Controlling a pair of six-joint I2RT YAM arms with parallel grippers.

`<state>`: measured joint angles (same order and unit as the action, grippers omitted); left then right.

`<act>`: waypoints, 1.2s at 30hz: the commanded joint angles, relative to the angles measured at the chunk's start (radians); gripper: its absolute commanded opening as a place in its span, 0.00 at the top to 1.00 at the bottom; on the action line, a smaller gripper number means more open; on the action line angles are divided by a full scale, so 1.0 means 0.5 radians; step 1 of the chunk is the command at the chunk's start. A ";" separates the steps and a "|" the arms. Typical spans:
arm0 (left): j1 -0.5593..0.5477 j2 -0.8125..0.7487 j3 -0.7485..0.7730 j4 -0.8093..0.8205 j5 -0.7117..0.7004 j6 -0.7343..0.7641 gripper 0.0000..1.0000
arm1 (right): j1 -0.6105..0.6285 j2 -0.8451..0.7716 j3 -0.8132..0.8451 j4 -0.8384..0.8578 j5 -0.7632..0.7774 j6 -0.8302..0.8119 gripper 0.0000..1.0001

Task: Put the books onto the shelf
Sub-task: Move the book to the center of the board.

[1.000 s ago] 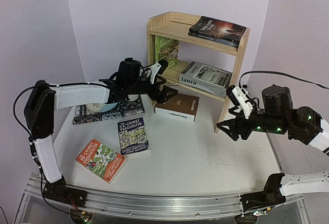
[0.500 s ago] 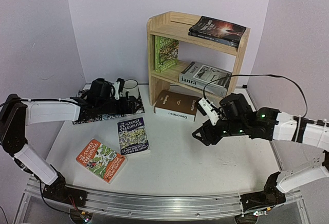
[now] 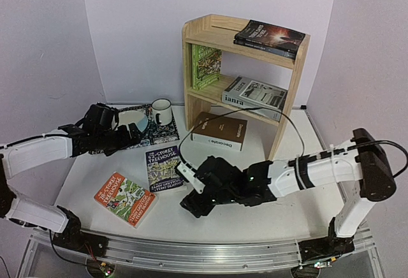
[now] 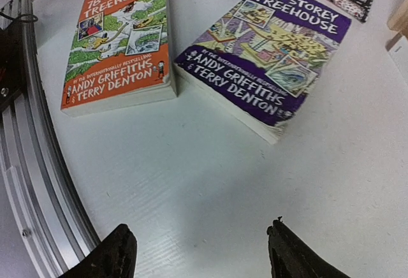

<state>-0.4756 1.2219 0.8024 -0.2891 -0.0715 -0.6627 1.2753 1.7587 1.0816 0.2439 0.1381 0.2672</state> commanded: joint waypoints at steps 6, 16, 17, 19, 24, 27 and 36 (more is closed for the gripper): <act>0.032 -0.493 -0.149 -0.554 -0.298 -0.457 0.02 | 0.094 0.467 0.461 0.214 0.092 0.392 0.36; 0.037 -0.742 -0.288 -0.644 -0.266 -0.573 0.04 | 0.085 0.797 0.784 0.184 0.168 0.724 0.42; 0.037 -0.764 -0.298 -0.659 -0.267 -0.585 0.04 | 0.079 0.823 0.808 0.184 0.172 0.751 0.42; 0.036 -0.812 -0.318 -0.689 -0.267 -0.609 0.04 | 0.064 0.877 0.862 0.184 0.160 0.806 0.43; 0.037 -0.879 -0.314 -0.757 -0.299 -0.591 0.04 | 0.025 1.017 0.983 0.184 0.078 0.910 0.44; 0.037 -0.890 -0.297 -0.783 -0.328 -0.571 0.04 | 0.014 1.073 1.038 0.184 0.047 0.945 0.49; 0.037 -0.835 -0.330 -0.783 -0.365 -0.538 0.04 | 0.008 1.150 1.116 0.140 -0.017 0.866 0.98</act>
<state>-0.4633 0.7900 0.6392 -0.6647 -0.2301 -0.9425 1.2786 2.3206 1.6005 0.3393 0.1433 0.7149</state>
